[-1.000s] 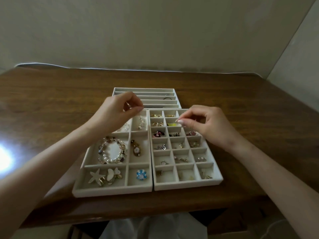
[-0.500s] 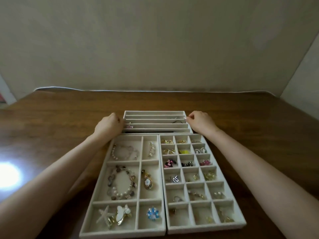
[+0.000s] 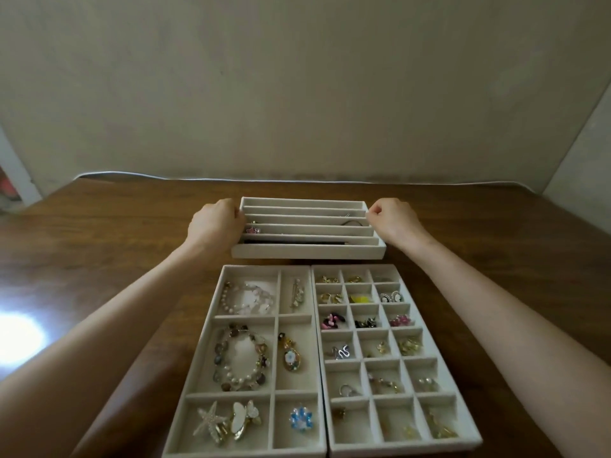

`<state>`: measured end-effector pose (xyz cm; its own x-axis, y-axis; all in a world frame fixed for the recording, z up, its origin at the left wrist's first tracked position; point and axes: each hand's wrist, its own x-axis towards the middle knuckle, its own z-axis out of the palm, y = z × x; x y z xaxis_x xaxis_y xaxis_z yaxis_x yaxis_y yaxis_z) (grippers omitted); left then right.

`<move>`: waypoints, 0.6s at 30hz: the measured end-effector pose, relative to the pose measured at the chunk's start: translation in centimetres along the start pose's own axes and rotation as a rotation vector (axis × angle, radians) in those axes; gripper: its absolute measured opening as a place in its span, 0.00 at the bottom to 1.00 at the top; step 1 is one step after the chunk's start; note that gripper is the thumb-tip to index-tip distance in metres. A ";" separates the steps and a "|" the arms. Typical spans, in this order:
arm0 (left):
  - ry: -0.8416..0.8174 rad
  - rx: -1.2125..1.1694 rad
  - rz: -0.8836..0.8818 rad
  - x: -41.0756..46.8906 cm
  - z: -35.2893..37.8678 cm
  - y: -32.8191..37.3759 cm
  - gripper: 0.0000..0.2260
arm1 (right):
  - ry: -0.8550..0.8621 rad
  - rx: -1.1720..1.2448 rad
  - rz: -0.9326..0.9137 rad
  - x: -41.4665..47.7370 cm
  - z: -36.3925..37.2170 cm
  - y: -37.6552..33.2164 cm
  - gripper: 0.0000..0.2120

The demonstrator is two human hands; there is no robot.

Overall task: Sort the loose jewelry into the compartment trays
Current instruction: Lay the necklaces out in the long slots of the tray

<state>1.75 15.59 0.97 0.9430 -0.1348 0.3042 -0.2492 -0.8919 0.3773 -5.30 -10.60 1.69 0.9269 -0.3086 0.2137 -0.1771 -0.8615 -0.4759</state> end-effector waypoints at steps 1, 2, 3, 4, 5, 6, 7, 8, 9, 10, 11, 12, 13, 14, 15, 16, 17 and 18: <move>0.005 -0.006 0.009 -0.7 -0.4 0.0 0.11 | -0.003 -0.002 -0.001 -0.7 -0.2 0.0 0.10; 0.008 -0.014 0.018 -1.5 -0.7 0.0 0.11 | -0.006 0.003 -0.001 -1.5 -0.4 0.1 0.09; 0.007 -0.026 0.025 -2.3 -1.0 -0.1 0.11 | -0.009 0.013 -0.001 -2.4 -0.6 0.1 0.08; 0.004 -0.040 0.031 -3.3 -1.3 -0.2 0.11 | -0.012 0.023 -0.003 -3.4 -0.7 0.2 0.08; 0.000 -0.051 0.036 -4.4 -1.6 -0.3 0.11 | -0.016 0.028 -0.003 -4.5 -0.8 0.3 0.09; -0.003 -0.061 0.040 -5.4 -1.8 -0.4 0.10 | -0.019 0.031 -0.003 -5.6 -1.0 0.3 0.09; -0.007 -0.074 0.039 -6.5 -2.0 -0.5 0.11 | -0.019 0.031 -0.002 -6.6 -1.2 0.3 0.09; -0.009 -0.092 0.036 -7.5 -2.1 -0.6 0.11 | -0.016 0.032 -0.002 -7.7 -1.4 0.2 0.09; -0.013 -0.113 0.033 -8.5 -2.3 -0.6 0.11 | -0.012 0.035 -0.001 -8.7 -1.6 0.2 0.10; -0.017 -0.134 0.031 -9.5 -2.5 -0.6 0.11 | -0.009 0.039 0.000 -9.6 -1.7 0.2 0.09; -0.016 -0.153 0.035 -10.4 -2.8 -0.6 0.10 | -0.006 0.043 0.001 -10.5 -1.8 0.2 0.09; -0.009 -0.168 0.041 -11.2 -3.1 -0.5 0.10 | -0.004 0.049 0.003 -11.3 -1.9 0.1 0.09; 0.003 -0.180 0.048 -12.0 -3.4 -0.5 0.10 | -0.003 0.054 0.005 -12.1 -2.1 0.1 0.09; 0.014 -0.188 0.053 -12.7 -3.7 -0.5 0.10 | 0.001 0.058 0.003 -12.9 -2.2 0.1 0.09; 0.022 -0.194 0.055 -13.4 -4.0 -0.5 0.10 | 0.004 0.061 -0.001 -13.6 -2.4 0.1 0.09; 0.024 -0.203 0.054 -14.0 -4.3 -0.5 0.10 | 0.007 0.061 -0.005 -14.3 -2.6 0.1 0.09; 0.025 -0.209 0.055 -14.7 -4.5 -0.5 0.10 | 0.010 0.060 -0.007 -14.9 -2.8 0.0 0.09; 0.025 -0.212 0.055 -15.3 -4.7 -0.5 0.10 | 0.011 0.058 -0.007 -15.5 -3.0 0.0 0.09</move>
<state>-13.56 20.13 0.23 0.9215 -0.1675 0.3504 -0.3436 -0.7723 0.5343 -20.65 -6.99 0.94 0.9242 -0.3075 0.2266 -0.1510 -0.8390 -0.5228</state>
